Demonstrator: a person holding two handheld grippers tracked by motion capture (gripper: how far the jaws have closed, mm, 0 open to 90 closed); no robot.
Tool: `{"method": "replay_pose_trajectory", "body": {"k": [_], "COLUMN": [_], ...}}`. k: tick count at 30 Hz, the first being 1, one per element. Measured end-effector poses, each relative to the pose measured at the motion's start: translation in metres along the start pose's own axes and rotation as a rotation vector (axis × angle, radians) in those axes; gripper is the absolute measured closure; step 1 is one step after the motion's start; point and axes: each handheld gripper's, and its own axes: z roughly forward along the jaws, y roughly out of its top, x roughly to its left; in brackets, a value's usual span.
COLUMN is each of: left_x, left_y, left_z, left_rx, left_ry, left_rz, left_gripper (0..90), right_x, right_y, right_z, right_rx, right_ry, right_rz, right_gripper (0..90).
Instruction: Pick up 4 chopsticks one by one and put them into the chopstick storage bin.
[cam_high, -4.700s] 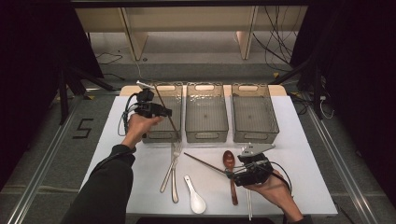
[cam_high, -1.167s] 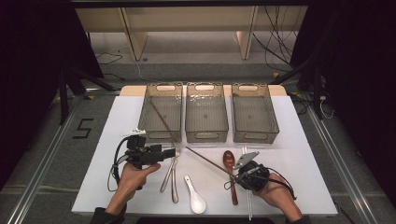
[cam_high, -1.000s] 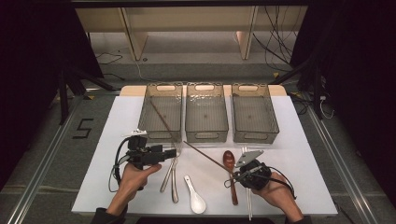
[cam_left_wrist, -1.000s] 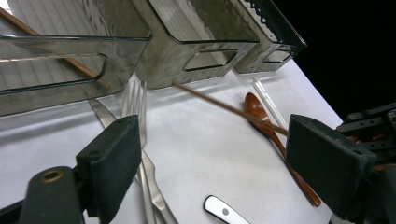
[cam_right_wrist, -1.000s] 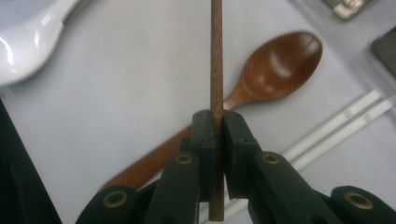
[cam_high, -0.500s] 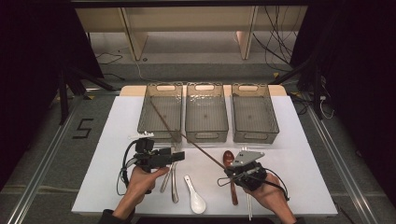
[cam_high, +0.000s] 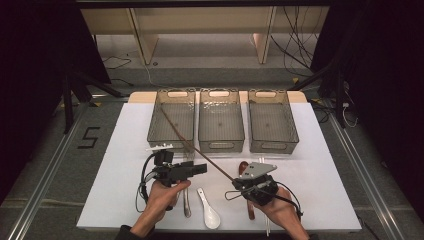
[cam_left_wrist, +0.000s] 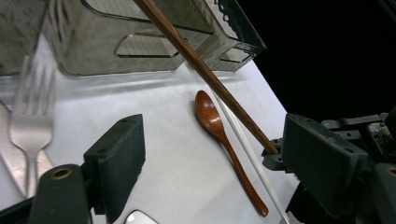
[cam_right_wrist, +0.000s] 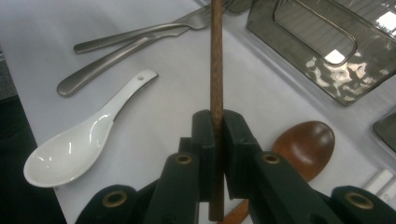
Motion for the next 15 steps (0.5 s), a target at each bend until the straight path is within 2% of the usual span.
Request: {"method": "replay_pose_trajectory", "body": {"k": [8, 15], "left_x": [-0.003, -0.005], "left_y": [-0.003, -0.006], "left_z": [0.010, 0.017], "left_rx": [0.005, 0.015], "left_ry": [-0.047, -0.080], "left_rz": [-0.032, -0.037], "left_gripper": [31.3, 43.0], "right_x": [0.006, 0.008], "right_y": [0.003, 0.003], "right_z": [0.004, 0.006], "right_rx": [-0.024, -0.038], "right_ry": [0.024, 0.033], "right_rz": [0.010, 0.014], "right_gripper": [84.6, 84.6]}}
